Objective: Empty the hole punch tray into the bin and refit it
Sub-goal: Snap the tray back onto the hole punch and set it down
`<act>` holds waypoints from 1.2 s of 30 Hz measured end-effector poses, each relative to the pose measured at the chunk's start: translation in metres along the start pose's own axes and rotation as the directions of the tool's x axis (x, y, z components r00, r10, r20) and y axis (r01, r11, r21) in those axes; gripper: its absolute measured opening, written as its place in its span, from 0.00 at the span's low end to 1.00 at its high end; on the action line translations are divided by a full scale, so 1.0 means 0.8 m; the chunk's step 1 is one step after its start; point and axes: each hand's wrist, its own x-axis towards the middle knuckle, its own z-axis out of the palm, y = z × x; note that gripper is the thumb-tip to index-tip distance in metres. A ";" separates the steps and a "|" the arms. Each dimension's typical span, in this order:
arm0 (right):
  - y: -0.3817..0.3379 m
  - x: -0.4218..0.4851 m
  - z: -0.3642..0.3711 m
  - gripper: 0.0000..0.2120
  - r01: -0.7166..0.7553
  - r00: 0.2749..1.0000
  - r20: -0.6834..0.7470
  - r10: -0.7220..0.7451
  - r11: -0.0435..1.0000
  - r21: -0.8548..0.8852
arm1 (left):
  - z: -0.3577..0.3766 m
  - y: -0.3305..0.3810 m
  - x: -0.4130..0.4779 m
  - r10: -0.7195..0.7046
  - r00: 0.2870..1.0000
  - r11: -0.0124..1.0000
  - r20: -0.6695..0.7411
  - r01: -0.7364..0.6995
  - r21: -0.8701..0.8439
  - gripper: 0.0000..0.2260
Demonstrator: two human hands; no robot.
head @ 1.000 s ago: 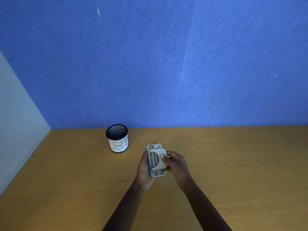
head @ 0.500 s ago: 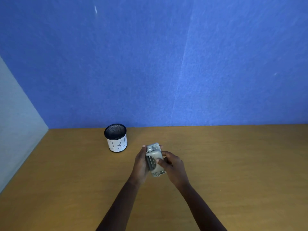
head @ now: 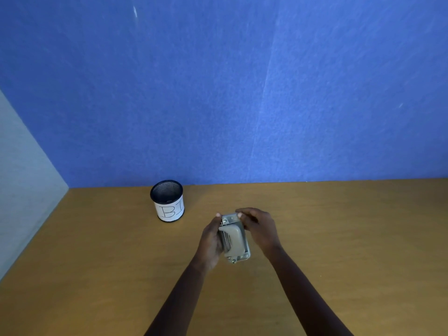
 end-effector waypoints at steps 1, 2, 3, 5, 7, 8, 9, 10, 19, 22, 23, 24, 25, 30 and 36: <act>-0.001 0.001 -0.001 0.10 -0.023 1.000 0.020 0.022 1.000 0.020 | 0.000 0.000 0.000 0.002 1.000 1.000 -0.002 -0.002 0.008 0.19; -0.001 0.003 -0.002 0.10 -0.046 0.998 0.039 0.045 0.998 0.037 | -0.001 0.001 -0.002 0.005 1.000 1.000 0.001 -0.005 0.016 0.19; 0.000 0.006 -0.003 0.10 -0.076 0.996 0.058 0.073 0.996 0.054 | -0.002 0.001 -0.003 0.010 1.000 1.000 0.009 -0.010 0.023 0.19; 0.003 0.011 -0.005 0.10 -0.164 0.983 0.100 0.155 0.982 0.092 | -0.004 0.001 -0.005 0.014 1.000 0.999 0.024 -0.015 0.040 0.18; 0.005 0.015 -0.006 0.10 -0.249 0.962 0.142 0.232 0.961 0.118 | -0.004 0.002 -0.007 0.013 1.000 0.997 0.023 -0.015 0.076 0.17; 0.005 0.016 -0.006 0.10 -0.280 0.953 0.159 0.259 0.951 0.129 | -0.003 0.003 -0.007 0.014 1.000 0.995 0.019 -0.015 0.096 0.17; 0.006 0.017 -0.006 0.10 -0.305 0.944 0.173 0.281 0.942 0.139 | -0.003 0.003 -0.008 0.014 1.000 0.994 0.015 -0.016 0.110 0.16; 0.007 0.018 -0.007 0.10 -0.324 0.937 0.183 0.297 0.935 0.146 | -0.002 0.003 -0.008 0.016 1.000 0.993 0.007 -0.016 0.120 0.16; 0.012 0.010 -0.004 0.10 -0.354 0.931 0.185 0.315 0.904 0.240 | 0.000 0.004 -0.007 -0.033 0.998 0.992 -0.057 0.039 0.119 0.17; 0.019 0.003 -0.005 0.12 -0.382 0.915 0.242 0.323 0.885 0.265 | 0.001 0.006 -0.004 -0.055 0.989 0.998 -0.134 0.056 -0.002 0.17; 0.023 0.000 -0.005 0.12 -0.399 0.905 0.264 0.334 0.881 0.253 | 0.001 0.007 -0.003 -0.065 0.984 0.995 -0.165 0.053 -0.080 0.18; 0.027 -0.005 -0.004 0.12 -0.423 0.890 0.287 0.354 0.875 0.233 | 0.001 0.009 -0.002 -0.080 0.978 0.986 -0.195 0.049 -0.161 0.17; 0.033 -0.009 -0.004 0.13 -0.450 0.873 0.306 0.379 0.868 0.210 | 0.000 0.011 0.000 -0.096 0.971 0.974 -0.220 0.046 -0.220 0.17; 0.049 -0.022 -0.002 0.13 -0.521 0.826 0.359 0.434 0.831 0.195 | -0.001 0.014 0.002 -0.120 0.958 0.974 -0.261 0.062 -0.220 0.16; 0.055 -0.025 0.001 0.13 -0.490 0.861 0.274 0.429 0.845 0.214 | 0.002 0.007 -0.001 -0.076 0.960 0.974 -0.270 0.014 -0.224 0.17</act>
